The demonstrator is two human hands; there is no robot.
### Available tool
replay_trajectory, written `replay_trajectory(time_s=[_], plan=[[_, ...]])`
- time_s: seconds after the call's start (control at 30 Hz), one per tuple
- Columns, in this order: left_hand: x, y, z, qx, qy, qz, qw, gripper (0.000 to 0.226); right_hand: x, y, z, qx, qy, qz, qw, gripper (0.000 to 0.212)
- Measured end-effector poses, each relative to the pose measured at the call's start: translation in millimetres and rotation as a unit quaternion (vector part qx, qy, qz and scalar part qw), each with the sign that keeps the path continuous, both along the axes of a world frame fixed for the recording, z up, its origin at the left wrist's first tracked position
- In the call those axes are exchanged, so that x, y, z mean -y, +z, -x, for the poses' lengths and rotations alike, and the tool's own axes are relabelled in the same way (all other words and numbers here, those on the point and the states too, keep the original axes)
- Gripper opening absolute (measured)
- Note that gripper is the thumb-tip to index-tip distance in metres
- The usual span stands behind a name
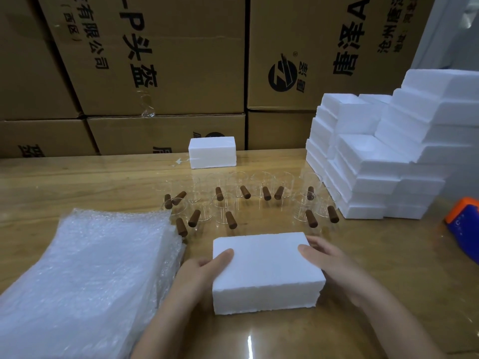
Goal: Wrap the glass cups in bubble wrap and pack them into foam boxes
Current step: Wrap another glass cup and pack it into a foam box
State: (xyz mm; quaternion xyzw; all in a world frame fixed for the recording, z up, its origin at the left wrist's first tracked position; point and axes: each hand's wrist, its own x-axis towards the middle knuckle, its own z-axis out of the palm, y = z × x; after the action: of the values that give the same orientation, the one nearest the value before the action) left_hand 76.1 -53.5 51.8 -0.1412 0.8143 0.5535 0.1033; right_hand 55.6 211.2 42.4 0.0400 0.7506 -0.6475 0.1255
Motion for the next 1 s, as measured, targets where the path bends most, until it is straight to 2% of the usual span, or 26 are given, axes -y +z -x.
replay_trajectory(time_s=[0.17, 0.27, 0.37, 0.43, 0.57, 0.67, 0.73, 0.9, 1.0], plan=[[-5, 6, -5, 0.006, 0.059, -0.041, 0.997, 0.048, 1, 4, -5, 0.049, 0.001, -0.034, 0.998, 0.034], [-10, 2, -9, -0.008, 0.102, -0.109, 0.989, 0.037, 2, 5, -9, 0.051, -0.013, -0.033, 0.998, 0.034], [-17, 4, -11, -0.032, 0.119, -0.171, 0.977, 0.036, -1, 9, -13, 0.028, -0.023, -0.012, 0.999, 0.032], [-19, 9, -13, -0.052, 0.103, -0.221, 0.968, 0.046, -2, 11, -17, -0.005, -0.032, 0.007, 0.999, 0.03], [-13, 17, -10, -0.136, 0.076, -0.251, 0.955, 0.071, 1, 14, -18, -0.069, -0.037, 0.046, 0.996, 0.065], [-9, 19, -13, -0.201, 0.056, -0.276, 0.938, 0.076, 2, 17, -21, -0.085, 0.009, 0.09, 0.992, 0.078], [-7, 20, -17, -0.242, 0.034, -0.286, 0.926, 0.084, 2, 19, -24, -0.08, 0.052, 0.086, 0.992, 0.087], [-3, 28, -20, -0.284, -0.013, -0.303, 0.91, 0.097, 4, 25, -29, -0.127, 0.065, 0.096, 0.985, 0.076], [0, 33, -18, -0.265, -0.031, -0.254, 0.93, 0.092, 8, 30, -27, -0.124, 0.042, 0.133, 0.982, 0.08]])
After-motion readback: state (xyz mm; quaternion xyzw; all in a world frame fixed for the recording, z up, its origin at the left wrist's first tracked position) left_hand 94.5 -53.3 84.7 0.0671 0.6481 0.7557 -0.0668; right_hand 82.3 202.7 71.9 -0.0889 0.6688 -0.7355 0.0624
